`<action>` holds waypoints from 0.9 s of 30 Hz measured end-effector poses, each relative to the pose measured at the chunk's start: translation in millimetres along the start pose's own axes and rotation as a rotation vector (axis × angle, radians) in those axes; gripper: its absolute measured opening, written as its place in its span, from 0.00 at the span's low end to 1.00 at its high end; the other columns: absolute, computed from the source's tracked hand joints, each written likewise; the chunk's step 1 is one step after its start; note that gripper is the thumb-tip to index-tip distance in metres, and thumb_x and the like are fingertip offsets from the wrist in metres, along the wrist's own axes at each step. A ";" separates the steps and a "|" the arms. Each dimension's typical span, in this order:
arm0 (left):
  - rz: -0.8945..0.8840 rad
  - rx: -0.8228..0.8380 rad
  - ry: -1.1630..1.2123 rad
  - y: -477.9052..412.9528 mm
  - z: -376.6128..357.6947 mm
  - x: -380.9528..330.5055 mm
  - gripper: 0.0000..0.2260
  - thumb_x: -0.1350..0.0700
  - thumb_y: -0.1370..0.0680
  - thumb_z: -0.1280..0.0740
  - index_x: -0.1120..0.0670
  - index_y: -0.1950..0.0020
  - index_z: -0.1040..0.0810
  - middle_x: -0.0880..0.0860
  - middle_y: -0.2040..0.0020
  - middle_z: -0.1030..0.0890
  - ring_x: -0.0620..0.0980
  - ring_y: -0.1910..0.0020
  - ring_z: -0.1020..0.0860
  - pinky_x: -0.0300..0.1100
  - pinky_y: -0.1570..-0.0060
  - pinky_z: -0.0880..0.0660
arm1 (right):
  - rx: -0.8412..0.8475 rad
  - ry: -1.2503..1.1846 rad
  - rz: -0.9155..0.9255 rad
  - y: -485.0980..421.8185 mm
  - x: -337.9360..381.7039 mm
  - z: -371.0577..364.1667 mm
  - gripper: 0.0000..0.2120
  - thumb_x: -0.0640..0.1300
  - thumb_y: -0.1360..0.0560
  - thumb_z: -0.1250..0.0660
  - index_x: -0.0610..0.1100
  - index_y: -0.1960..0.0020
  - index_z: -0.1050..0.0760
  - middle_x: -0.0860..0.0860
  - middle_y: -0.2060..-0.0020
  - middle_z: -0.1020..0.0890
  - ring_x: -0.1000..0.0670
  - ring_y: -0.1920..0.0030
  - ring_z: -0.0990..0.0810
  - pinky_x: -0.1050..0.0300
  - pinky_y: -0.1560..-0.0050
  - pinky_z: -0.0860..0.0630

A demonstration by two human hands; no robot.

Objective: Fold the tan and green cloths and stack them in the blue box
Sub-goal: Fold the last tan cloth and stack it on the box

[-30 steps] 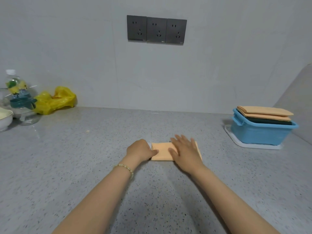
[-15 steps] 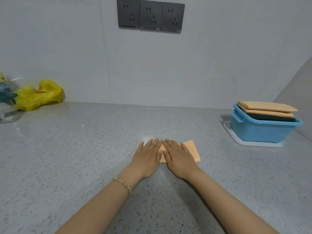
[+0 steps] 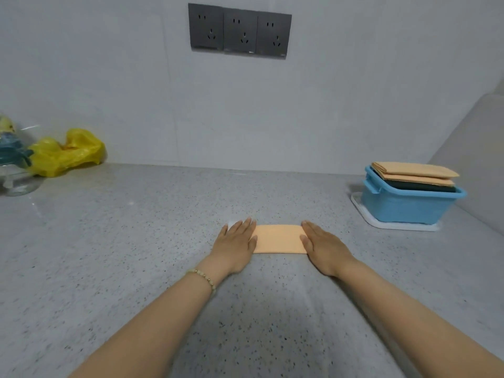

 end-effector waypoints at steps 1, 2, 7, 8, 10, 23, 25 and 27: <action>0.012 -0.003 -0.017 1.6 1.7 -2.8 0.23 0.49 0.16 0.59 0.52 0.21 0.57 0.48 0.21 0.55 0.47 0.23 0.54 0.47 0.26 0.61 | -0.051 -0.040 -0.025 5.7 -3.8 6.2 0.24 0.51 0.17 0.57 0.42 0.24 0.45 0.47 0.25 0.40 0.49 0.27 0.39 0.55 0.29 0.42; 0.028 -0.012 -0.032 1.1 4.2 -3.8 0.23 0.49 0.16 0.59 0.52 0.21 0.54 0.49 0.21 0.52 0.49 0.23 0.51 0.47 0.25 0.58 | -0.120 -0.123 -0.065 10.6 -7.2 12.3 0.22 0.49 0.17 0.53 0.41 0.27 0.38 0.46 0.29 0.32 0.47 0.31 0.32 0.55 0.34 0.36; 0.044 0.038 0.087 -2.4 25.1 -13.9 0.20 0.51 0.16 0.57 0.53 0.33 0.30 0.54 0.34 0.27 0.53 0.32 0.37 0.47 0.35 0.43 | -0.320 -0.722 -0.405 38.6 -23.7 30.3 0.10 0.44 0.21 0.39 0.39 0.54 0.24 0.40 0.54 0.18 0.44 0.59 0.18 0.51 0.55 0.23; 0.027 0.054 0.120 -1.9 24.5 -16.0 0.18 0.51 0.16 0.55 0.52 0.39 0.28 0.53 0.37 0.25 0.54 0.33 0.36 0.46 0.37 0.43 | -0.240 -0.912 -0.439 39.0 -16.9 26.6 0.10 0.43 0.21 0.38 0.38 0.58 0.26 0.39 0.58 0.18 0.44 0.62 0.17 0.50 0.59 0.19; -0.013 0.047 0.181 1.5 20.5 -23.3 0.14 0.51 0.16 0.50 0.50 0.45 0.26 0.51 0.39 0.24 0.54 0.33 0.36 0.45 0.39 0.42 | -0.093 -1.219 -0.497 39.5 2.4 21.3 0.08 0.40 0.23 0.35 0.35 0.57 0.26 0.39 0.59 0.19 0.46 0.65 0.17 0.55 0.65 0.18; 0.176 0.275 1.632 -14.0 66.8 -82.4 0.20 0.42 0.23 0.36 0.59 0.48 0.19 0.57 0.54 0.16 0.53 0.55 0.17 0.47 0.51 0.23 | 0.086 -1.297 -0.154 48.1 37.1 73.0 0.10 0.41 0.25 0.33 0.43 0.44 0.23 0.46 0.49 0.16 0.52 0.53 0.18 0.62 0.57 0.23; 0.196 0.307 1.756 -26.4 72.7 -105.1 0.19 0.44 0.22 0.37 0.60 0.52 0.20 0.58 0.60 0.16 0.54 0.63 0.17 0.49 0.55 0.23 | 0.108 -1.318 -0.126 51.7 28.0 83.5 0.10 0.42 0.25 0.33 0.42 0.44 0.23 0.45 0.48 0.16 0.51 0.52 0.18 0.62 0.55 0.23; 0.232 0.242 1.773 -38.2 76.6 -123.5 0.17 0.46 0.21 0.38 0.60 0.49 0.22 0.58 0.61 0.16 0.54 0.62 0.17 0.49 0.58 0.24 | 0.105 -1.361 -0.148 56.1 12.8 88.4 0.12 0.43 0.26 0.32 0.41 0.43 0.23 0.46 0.50 0.16 0.52 0.52 0.17 0.63 0.57 0.22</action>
Point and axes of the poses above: each hand's wrist, its own y-axis away from the middle knuckle, its own z-axis out of the back of the hand, x = y × z, the point moved 5 cm from there along -y, towards the middle knuckle
